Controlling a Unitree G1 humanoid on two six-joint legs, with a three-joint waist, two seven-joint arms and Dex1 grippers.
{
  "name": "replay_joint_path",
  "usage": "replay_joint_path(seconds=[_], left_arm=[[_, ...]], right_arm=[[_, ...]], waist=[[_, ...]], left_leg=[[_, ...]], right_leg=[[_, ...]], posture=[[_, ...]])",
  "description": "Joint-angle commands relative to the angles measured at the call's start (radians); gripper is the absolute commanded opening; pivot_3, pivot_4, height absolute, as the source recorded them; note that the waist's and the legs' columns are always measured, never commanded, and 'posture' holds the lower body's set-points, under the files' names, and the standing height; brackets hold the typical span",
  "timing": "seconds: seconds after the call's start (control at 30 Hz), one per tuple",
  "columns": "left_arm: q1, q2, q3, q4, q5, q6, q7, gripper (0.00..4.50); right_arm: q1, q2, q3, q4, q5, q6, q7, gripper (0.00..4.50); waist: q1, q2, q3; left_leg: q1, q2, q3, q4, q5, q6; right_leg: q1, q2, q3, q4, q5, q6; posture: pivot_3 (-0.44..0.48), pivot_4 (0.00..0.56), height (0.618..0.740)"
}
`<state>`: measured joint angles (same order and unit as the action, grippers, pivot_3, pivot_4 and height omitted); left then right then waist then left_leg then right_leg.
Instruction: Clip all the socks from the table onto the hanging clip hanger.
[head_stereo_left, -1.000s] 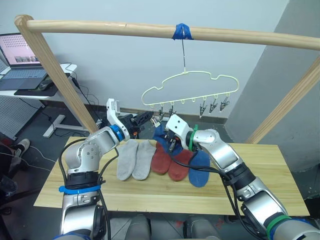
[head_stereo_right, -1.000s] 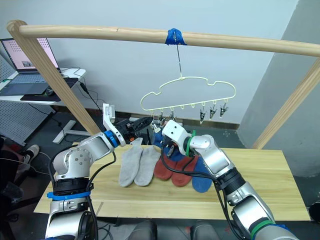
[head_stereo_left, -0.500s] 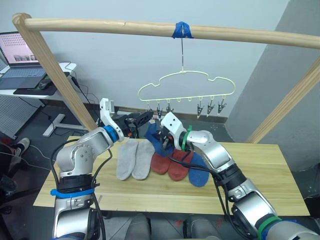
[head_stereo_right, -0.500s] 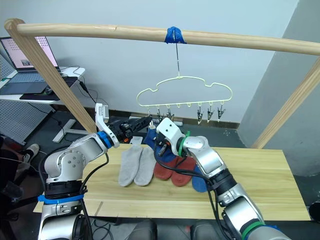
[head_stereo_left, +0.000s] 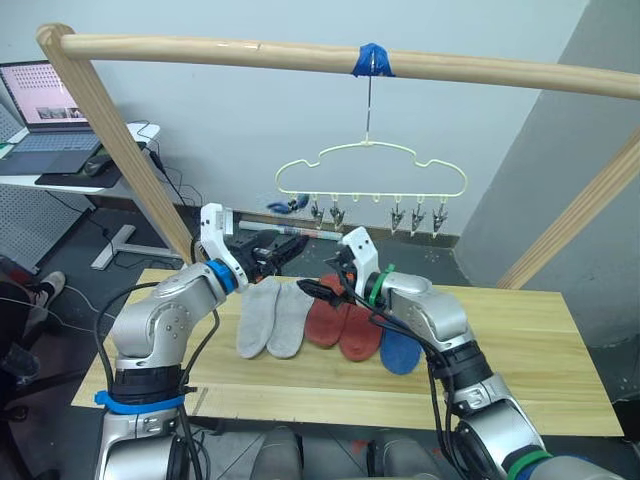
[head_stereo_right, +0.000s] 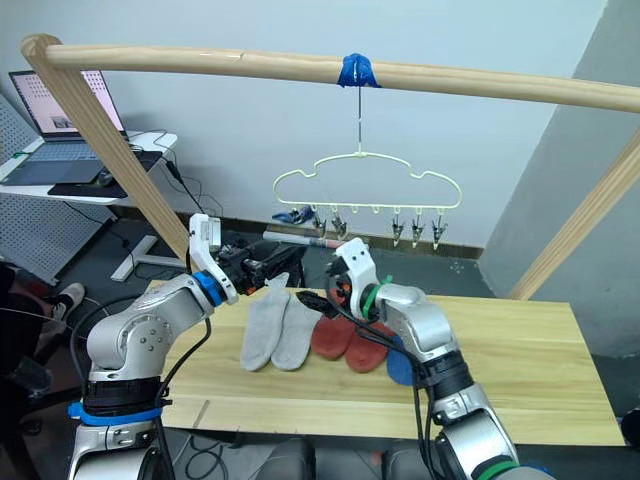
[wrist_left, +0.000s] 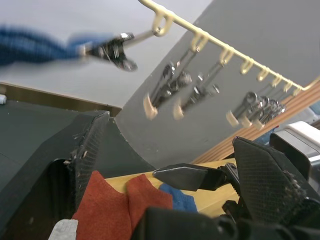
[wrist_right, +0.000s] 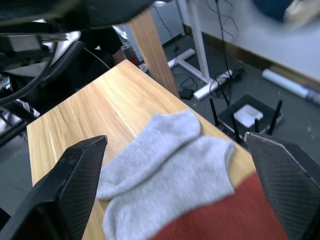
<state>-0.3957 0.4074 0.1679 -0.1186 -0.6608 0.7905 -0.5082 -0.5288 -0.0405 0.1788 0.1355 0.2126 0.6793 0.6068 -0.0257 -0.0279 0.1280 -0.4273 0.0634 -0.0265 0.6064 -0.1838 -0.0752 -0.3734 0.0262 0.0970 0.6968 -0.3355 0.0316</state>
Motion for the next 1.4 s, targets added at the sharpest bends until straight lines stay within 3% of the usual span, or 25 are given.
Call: replay_joint_path(seconds=[0.03, 0.3, 0.4, 0.53, 0.73, 1.07, 1.2, 1.4], left_arm=[[0.009, 0.000, -0.027, -0.046, 0.040, -0.066, -0.014, 4.50], [0.027, -0.032, -0.079, -0.021, 0.144, -0.217, -0.013, 4.50], [0.030, -0.061, -0.113, 0.003, 0.205, -0.324, -0.021, 3.94], [0.011, -0.102, -0.125, 0.044, 0.265, -0.432, 0.002, 2.78], [-0.047, -0.149, -0.131, 0.217, 0.371, -0.610, 0.034, 2.78], [-0.171, -0.212, -0.109, 0.489, 0.428, -0.818, 0.062, 2.78], [-0.196, -0.226, -0.105, 0.535, 0.437, -0.842, 0.076, 1.95], [-0.208, -0.232, -0.100, 0.570, 0.436, -0.859, 0.075, 1.95]], right_arm=[[0.032, -0.062, -0.049, -0.142, 0.042, 0.020, 0.009, 4.44], [0.133, -0.157, -0.143, -0.373, 0.203, 0.079, 0.047, 4.44], [0.183, -0.226, -0.194, -0.493, 0.258, 0.099, 0.058, 4.50], [0.204, -0.264, -0.212, -0.560, 0.290, 0.099, 0.036, 4.50], [0.215, -0.237, -0.210, -0.571, 0.302, 0.040, -0.001, 4.50], [0.229, -0.246, -0.184, -0.551, 0.295, -0.033, 0.006, 4.50], [0.222, -0.251, -0.184, -0.550, 0.297, -0.037, -0.004, 4.50], [0.214, -0.251, -0.179, -0.551, 0.294, -0.039, -0.013, 4.50]], waist=[[0.000, 0.000, 0.000], [-0.005, 0.000, 0.000], [-0.004, 0.000, 0.000], [-0.004, 0.000, 0.000], [-0.008, 0.000, 0.000], [-0.006, 0.000, 0.000], [-0.007, 0.000, 0.000], [-0.009, 0.000, 0.000]], left_leg=[[0.000, 0.000, 0.000, 0.000, 0.000, 0.000], [0.000, 0.000, 0.000, 0.000, 0.000, 0.000], [-0.001, 0.000, 0.001, 0.000, 0.000, 0.000], [-0.002, 0.000, 0.001, 0.002, 0.000, 0.000], [-0.001, 0.000, 0.000, 0.002, 0.000, 0.000], [-0.002, 0.000, 0.000, 0.003, 0.000, 0.000], [-0.002, 0.000, 0.000, 0.003, 0.000, 0.000], [-0.002, 0.000, 0.000, 0.003, 0.000, 0.000]], right_leg=[[0.000, 0.000, 0.000, 0.000, 0.000, 0.000], [0.000, 0.001, 0.000, 0.000, -0.001, 0.001], [0.000, 0.001, 0.001, -0.001, -0.001, 0.002], [0.000, 0.000, 0.001, -0.001, -0.001, 0.002], [0.000, 0.001, 0.001, 0.000, -0.002, 0.003], [0.000, 0.001, 0.001, -0.001, -0.001, 0.003], [0.000, 0.001, 0.001, -0.001, -0.001, 0.002], [0.000, 0.002, 0.001, 0.000, -0.001, 0.002]], posture=[[0.065, 0.102, 0.740], [0.045, 0.098, 0.740], [0.031, 0.097, 0.740], [0.015, 0.094, 0.740], [0.003, 0.091, 0.740], [-0.016, 0.094, 0.740], [-0.032, 0.095, 0.740], [-0.042, 0.094, 0.740]])
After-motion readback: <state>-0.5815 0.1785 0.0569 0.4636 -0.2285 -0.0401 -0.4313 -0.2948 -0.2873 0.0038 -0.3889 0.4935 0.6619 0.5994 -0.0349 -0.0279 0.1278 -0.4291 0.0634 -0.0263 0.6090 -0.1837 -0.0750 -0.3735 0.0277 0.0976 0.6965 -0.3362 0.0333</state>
